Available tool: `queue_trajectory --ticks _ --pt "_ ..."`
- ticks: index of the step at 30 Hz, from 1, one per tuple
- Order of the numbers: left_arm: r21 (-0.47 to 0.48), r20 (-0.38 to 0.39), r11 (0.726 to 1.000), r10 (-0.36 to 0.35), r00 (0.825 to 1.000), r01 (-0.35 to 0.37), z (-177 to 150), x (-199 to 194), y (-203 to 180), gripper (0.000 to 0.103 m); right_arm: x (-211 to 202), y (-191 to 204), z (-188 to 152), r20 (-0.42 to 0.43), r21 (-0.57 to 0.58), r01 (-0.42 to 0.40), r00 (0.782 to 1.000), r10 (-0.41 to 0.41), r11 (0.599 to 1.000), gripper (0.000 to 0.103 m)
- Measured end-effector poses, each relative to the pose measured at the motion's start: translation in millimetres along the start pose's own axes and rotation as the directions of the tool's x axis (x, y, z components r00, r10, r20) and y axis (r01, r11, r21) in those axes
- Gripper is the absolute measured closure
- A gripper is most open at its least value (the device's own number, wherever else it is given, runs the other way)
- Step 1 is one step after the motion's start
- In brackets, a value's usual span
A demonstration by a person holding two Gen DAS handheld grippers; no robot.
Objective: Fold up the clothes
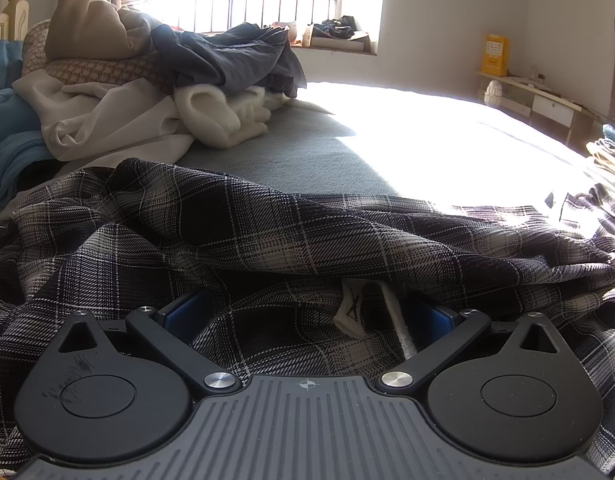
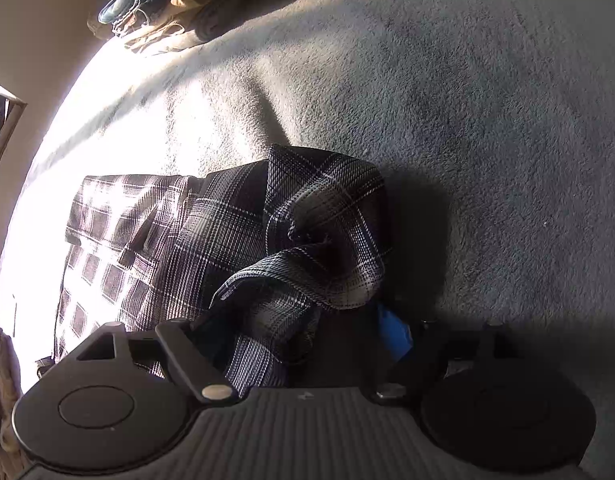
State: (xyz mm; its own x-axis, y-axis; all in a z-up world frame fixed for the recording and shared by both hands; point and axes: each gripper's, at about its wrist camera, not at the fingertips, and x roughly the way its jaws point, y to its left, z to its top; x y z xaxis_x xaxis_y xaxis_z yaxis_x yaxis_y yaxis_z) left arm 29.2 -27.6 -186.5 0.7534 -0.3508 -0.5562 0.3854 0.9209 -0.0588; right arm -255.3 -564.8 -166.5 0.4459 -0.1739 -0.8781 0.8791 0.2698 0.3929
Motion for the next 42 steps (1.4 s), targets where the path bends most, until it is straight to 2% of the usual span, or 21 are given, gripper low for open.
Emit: queue_trajectory --ticks 15,27,30,33,38,42 --pt "0.000 0.000 1.000 0.000 1.000 0.000 0 0 0 0.000 -2 0 -1 0.003 0.003 -0.002 1.000 0.002 1.000 0.021" --pt "-0.001 0.001 1.000 0.001 1.000 -0.001 0 0 0 0.000 -1 -1 1 0.006 0.016 -0.036 0.999 0.036 0.999 0.015" --pt "-0.001 0.000 1.000 0.001 1.000 -0.001 0 0 0 0.000 -8 -4 -1 0.060 0.027 -0.053 0.997 0.052 0.998 0.015" --pt "-0.001 -0.001 1.000 0.001 1.000 -0.001 0 0 0 0.000 -26 -4 -4 0.175 0.009 -0.068 0.982 0.066 0.998 0.017" --pt "-0.001 -0.001 1.000 0.001 1.000 -0.001 -1 0 0 0.000 -58 13 -11 0.352 -0.106 -0.068 0.930 0.102 0.992 0.017" --pt "-0.001 -0.002 1.000 0.001 1.000 -0.001 0 0 0 0.000 -73 47 -5 0.407 -0.281 -0.041 0.900 0.158 0.959 0.017"
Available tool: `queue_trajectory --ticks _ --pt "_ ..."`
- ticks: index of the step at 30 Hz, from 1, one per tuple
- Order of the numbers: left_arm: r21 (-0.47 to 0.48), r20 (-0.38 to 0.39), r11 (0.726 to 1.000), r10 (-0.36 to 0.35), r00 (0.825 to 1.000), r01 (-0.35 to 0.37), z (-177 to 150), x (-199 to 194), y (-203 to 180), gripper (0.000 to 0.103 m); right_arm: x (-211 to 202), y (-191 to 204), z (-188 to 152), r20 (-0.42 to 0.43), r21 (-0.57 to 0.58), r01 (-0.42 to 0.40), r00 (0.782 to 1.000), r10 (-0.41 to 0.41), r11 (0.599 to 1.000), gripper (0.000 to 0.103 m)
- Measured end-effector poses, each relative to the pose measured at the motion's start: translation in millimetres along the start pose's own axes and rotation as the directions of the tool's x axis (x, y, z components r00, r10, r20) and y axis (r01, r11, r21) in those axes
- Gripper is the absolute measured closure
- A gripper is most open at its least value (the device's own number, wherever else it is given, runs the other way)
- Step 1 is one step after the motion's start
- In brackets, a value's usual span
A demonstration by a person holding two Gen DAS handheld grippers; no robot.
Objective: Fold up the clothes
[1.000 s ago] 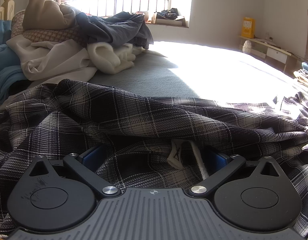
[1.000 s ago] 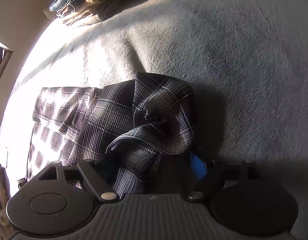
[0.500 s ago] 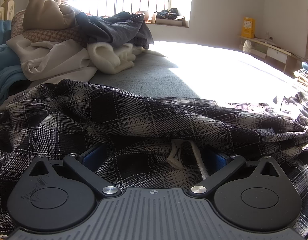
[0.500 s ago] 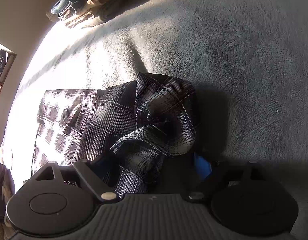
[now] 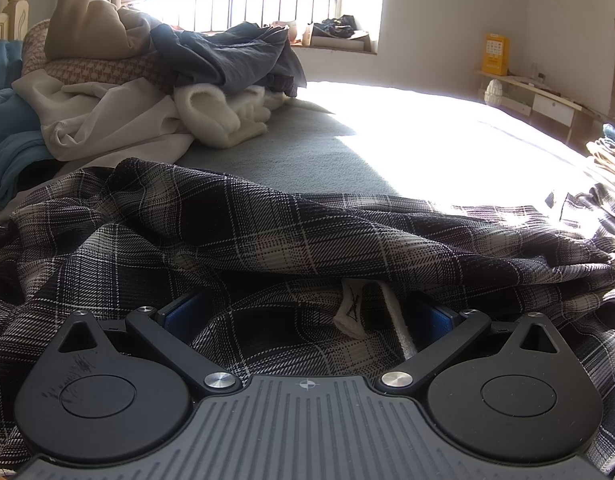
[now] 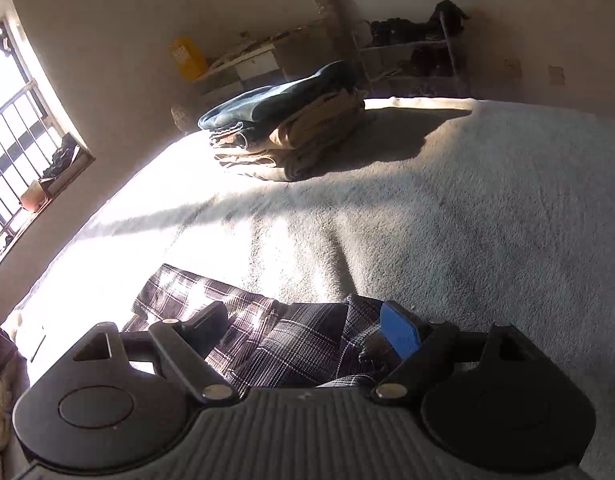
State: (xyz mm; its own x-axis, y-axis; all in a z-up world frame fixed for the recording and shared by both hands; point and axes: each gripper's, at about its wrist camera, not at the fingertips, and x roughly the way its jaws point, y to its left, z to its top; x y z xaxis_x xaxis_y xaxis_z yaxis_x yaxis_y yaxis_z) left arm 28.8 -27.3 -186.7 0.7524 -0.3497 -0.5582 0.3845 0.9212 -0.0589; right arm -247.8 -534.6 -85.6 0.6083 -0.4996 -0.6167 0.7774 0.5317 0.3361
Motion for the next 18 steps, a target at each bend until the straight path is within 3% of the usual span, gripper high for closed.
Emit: queue_trajectory --ticks 4,8,13,18 --pt "0.001 0.000 1.000 0.001 1.000 -0.001 0 0 0 0.000 25 43 24 -0.072 -0.163 -0.069 0.996 0.058 0.984 0.016" --pt "0.005 0.000 1.000 0.003 1.000 -0.003 0 0 0 0.000 64 95 36 -0.175 -0.247 -0.139 0.980 0.097 0.959 0.015" --pt "0.002 0.004 1.000 0.002 1.000 -0.002 0 0 0 0.000 98 147 27 -0.302 -0.273 -0.244 0.940 0.158 0.930 0.014" --pt "0.003 0.013 1.000 0.007 1.000 -0.007 -1 0 -1 0.000 123 173 7 -0.373 -0.253 -0.278 0.912 0.171 0.927 0.014"
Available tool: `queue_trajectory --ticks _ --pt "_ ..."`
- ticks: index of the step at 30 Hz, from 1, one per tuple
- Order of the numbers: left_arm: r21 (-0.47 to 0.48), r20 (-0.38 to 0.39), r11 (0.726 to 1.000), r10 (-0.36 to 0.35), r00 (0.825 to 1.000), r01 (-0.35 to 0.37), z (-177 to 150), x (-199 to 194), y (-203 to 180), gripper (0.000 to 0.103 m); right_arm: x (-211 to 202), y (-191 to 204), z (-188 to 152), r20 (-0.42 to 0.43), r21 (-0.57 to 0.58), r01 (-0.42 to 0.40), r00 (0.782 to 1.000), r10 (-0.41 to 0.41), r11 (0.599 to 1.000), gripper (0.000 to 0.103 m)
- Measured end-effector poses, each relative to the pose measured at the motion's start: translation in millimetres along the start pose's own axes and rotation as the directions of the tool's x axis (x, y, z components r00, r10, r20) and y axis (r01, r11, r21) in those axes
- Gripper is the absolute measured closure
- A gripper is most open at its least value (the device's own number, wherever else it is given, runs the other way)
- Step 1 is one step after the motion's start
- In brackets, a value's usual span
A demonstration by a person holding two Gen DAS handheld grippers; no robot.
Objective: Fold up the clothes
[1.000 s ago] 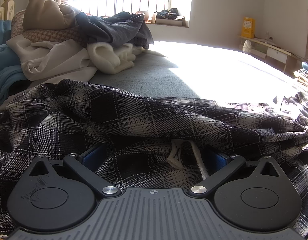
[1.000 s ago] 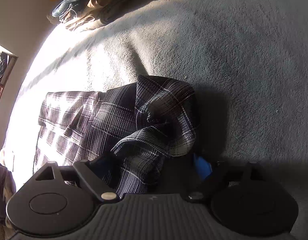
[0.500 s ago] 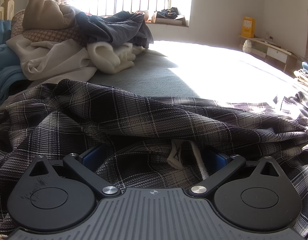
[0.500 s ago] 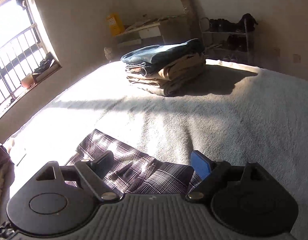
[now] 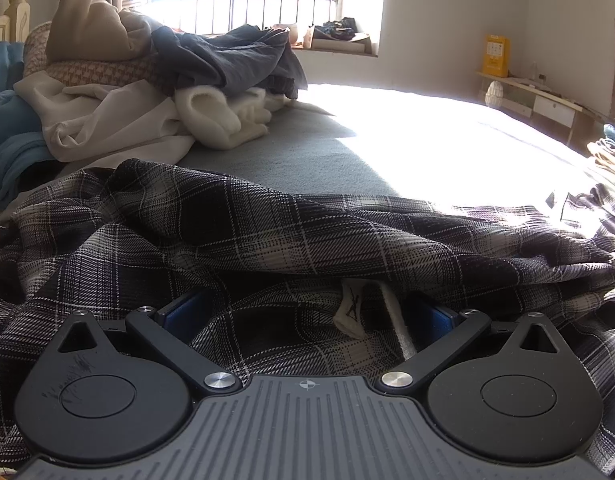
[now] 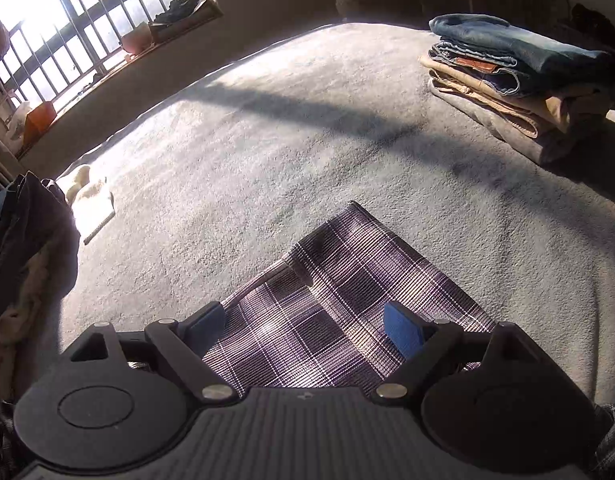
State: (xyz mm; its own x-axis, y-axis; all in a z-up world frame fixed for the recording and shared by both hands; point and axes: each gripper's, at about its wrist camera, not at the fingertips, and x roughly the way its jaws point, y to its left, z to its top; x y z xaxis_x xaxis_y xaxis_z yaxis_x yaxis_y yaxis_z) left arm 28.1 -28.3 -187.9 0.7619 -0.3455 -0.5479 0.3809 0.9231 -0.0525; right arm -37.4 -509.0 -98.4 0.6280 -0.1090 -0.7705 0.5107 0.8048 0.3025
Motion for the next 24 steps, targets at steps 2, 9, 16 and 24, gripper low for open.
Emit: queue_trajectory --ticks 2,9,16,24 --pt "-0.002 0.003 1.000 -0.001 1.000 0.001 0 0 0 0.000 11 6 -4 -0.032 0.003 -0.018 0.999 0.018 1.000 0.014" --pt "-0.006 0.008 1.000 -0.007 1.000 0.007 -1 -1 1 0.000 20 18 -16 -0.083 -0.013 -0.004 0.997 0.003 1.000 0.014" --pt "-0.006 0.009 1.000 -0.006 1.000 0.006 -1 -2 1 0.000 16 16 -24 -0.072 -0.005 0.029 0.997 -0.029 1.000 0.014" --pt "-0.009 0.005 1.000 -0.006 1.000 0.006 -2 -4 0 0.000 -2 12 -27 -0.033 0.060 0.024 0.999 -0.022 0.998 0.014"
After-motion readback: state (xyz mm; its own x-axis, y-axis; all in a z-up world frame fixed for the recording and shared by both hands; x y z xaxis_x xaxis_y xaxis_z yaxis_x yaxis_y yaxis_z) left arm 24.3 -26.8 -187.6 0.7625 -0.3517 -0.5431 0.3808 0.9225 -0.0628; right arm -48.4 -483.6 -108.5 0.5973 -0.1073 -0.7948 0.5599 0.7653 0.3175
